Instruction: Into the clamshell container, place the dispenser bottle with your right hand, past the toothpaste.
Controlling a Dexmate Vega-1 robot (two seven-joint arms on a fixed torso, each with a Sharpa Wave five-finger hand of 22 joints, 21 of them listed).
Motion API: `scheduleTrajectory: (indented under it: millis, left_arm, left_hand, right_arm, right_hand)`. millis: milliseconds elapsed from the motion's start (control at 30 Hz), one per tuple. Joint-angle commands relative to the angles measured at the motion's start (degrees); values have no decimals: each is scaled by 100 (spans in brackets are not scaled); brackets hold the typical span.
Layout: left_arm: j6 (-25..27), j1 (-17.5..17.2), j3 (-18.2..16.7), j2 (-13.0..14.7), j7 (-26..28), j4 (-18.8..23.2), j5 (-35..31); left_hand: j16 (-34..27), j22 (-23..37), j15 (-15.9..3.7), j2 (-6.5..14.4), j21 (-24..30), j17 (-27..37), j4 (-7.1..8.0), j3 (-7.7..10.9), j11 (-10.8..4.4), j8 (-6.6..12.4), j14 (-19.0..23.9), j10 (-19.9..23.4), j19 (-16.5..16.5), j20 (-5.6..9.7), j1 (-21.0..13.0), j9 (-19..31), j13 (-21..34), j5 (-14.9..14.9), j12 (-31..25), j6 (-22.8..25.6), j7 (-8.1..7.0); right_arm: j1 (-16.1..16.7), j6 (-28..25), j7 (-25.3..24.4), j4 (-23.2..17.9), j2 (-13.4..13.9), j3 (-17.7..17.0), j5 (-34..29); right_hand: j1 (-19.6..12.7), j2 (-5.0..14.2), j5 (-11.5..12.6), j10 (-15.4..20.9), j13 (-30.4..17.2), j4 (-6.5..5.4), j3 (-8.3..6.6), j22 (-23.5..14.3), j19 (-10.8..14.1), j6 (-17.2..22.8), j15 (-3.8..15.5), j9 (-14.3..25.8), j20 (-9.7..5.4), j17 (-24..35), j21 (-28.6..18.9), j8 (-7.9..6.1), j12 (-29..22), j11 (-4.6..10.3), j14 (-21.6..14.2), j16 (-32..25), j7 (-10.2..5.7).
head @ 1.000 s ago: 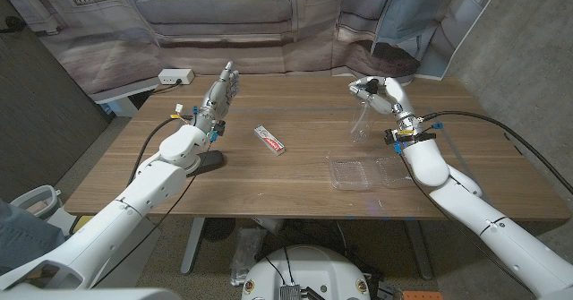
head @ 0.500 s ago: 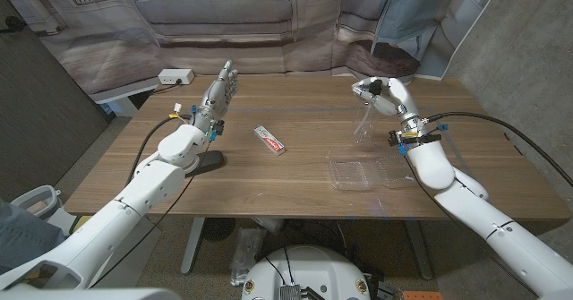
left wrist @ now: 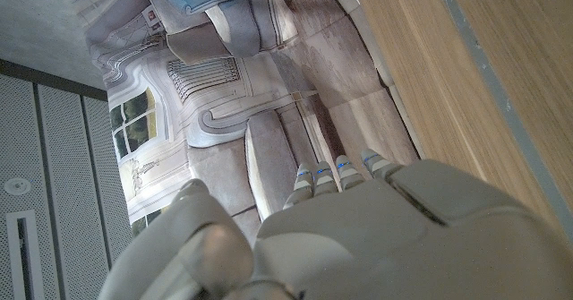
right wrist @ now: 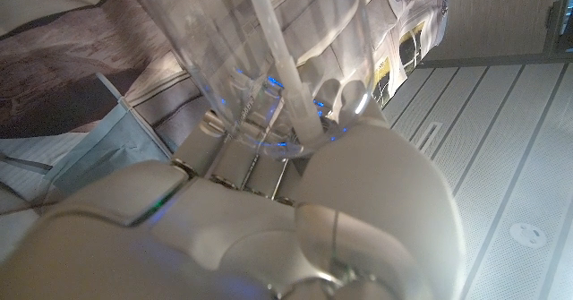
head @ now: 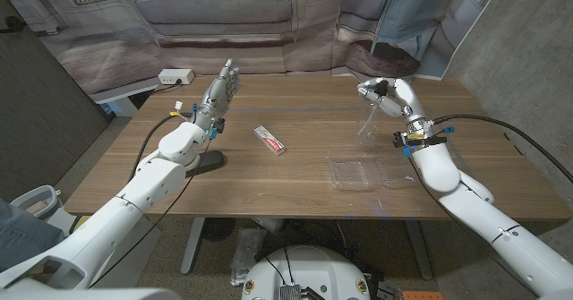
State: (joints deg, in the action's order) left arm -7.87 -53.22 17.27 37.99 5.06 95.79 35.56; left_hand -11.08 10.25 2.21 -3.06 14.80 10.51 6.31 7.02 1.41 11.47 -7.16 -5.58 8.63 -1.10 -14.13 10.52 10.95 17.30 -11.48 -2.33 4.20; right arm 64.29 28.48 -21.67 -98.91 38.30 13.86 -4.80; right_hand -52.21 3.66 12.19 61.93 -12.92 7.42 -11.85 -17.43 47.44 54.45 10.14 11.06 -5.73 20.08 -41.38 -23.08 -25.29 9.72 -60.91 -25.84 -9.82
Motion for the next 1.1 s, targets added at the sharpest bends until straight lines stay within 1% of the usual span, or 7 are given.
scheduleTrajectory:
  millis: [33,267,567,867,1100]
  left_arm:
    - [-68,83,38,-75,-54,-110,21]
    - [61,-27,-22,45,57,83,15]
    - [86,-119,-67,85,134,189,15]
    - [110,-133,-90,110,159,234,9]
    - [122,-61,-52,69,95,142,37]
  left_hand:
    - [12,19,5,61,-41,16,-6,-37,22,6,-18,5,-37,-7,16,28,-5,26,-22,34,6]
    - [12,20,12,65,-48,16,-7,-44,31,7,-19,8,-45,-5,13,28,-5,26,-23,42,24]
    - [8,20,16,70,-60,17,-8,-55,22,6,-7,21,-50,-9,10,28,-5,25,-28,44,27]
    - [7,21,10,75,-70,17,-9,-65,23,6,-1,27,-57,-8,6,28,-5,25,-29,48,29]
    - [5,21,8,78,-80,17,-10,-72,24,4,7,24,-56,-8,4,28,-5,25,-27,49,25]
  right_arm:
    - [196,-102,-104,-61,25,-172,-56]
    - [206,-162,-94,-57,90,-214,-138]
    - [299,-223,-158,-109,123,-316,-129]
    - [417,-247,-199,-169,142,-393,-133]
    - [532,-225,-179,-242,163,-479,-57]
  right_hand:
    - [-38,59,-20,78,-12,-2,35,-18,-11,68,310,33,-634,32,-28,5,26,0,-95,-20,-14]
    - [-44,61,-20,74,-23,0,39,-19,-17,69,310,37,-634,36,-40,13,33,4,-89,-13,-17]
    - [-45,70,-21,74,-34,-4,43,-20,-26,64,310,41,-633,42,-54,25,40,4,-92,-9,-16]
    - [-48,75,-22,76,-41,-5,48,-21,-34,67,311,45,-633,47,-66,32,47,10,-91,-4,-11]
    - [-52,81,-23,77,-45,-6,51,-22,-40,73,311,48,-633,53,-78,38,55,11,-94,-1,-20]
